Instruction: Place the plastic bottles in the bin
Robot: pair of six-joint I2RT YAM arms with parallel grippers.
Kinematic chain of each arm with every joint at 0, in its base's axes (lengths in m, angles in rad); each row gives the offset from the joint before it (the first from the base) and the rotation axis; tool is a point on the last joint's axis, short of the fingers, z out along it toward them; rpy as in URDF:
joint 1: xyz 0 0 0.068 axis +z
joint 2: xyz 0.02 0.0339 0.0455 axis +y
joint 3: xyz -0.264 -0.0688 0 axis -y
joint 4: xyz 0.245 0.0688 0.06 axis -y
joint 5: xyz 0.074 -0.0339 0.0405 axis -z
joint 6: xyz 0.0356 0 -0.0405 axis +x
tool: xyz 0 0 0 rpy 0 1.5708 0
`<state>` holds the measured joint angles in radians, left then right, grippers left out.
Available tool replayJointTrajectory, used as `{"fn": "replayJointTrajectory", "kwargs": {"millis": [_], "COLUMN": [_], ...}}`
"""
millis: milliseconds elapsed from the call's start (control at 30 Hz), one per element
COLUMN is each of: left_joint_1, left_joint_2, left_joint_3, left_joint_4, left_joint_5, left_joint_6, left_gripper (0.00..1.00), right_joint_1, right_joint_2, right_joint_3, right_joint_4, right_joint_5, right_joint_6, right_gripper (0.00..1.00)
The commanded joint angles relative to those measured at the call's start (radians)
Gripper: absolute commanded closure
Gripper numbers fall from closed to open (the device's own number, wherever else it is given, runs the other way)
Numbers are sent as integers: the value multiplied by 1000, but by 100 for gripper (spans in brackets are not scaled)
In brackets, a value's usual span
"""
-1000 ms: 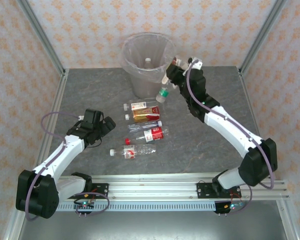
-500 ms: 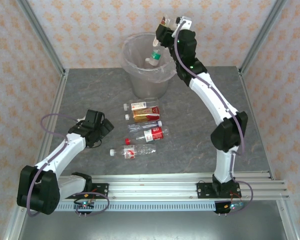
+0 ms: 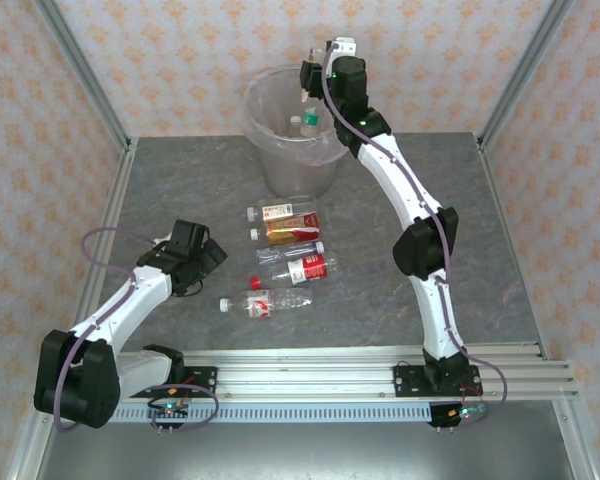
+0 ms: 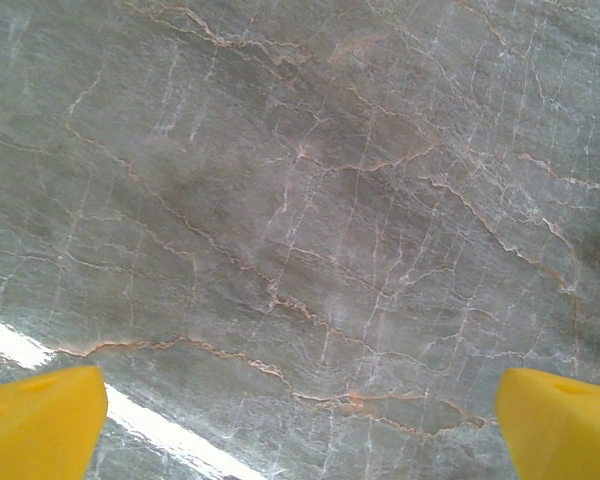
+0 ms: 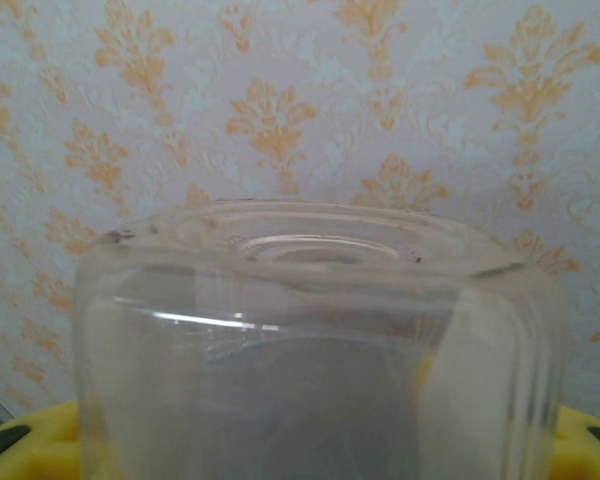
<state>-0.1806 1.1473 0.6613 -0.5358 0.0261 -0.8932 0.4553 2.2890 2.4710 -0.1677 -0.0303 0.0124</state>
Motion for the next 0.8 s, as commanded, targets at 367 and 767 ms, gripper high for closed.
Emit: {"fn": "replayJointTrajectory", "kwargs": {"millis": [367, 767], "left_joint_1": [6, 7], "left_joint_2": [-17, -29], "left_joint_3": [10, 8], "left_joint_4": [-30, -45], "left_joint_5": [-39, -34], "left_joint_6": [-35, -37], "left_gripper": [0, 0], "right_joint_1": [1, 4], "right_joint_2": [-40, -80], "right_joint_3": [66, 68], "right_joint_4": [-201, -285], "right_joint_5": [31, -12], "right_joint_6": [-62, -77], "right_gripper": [18, 13]}}
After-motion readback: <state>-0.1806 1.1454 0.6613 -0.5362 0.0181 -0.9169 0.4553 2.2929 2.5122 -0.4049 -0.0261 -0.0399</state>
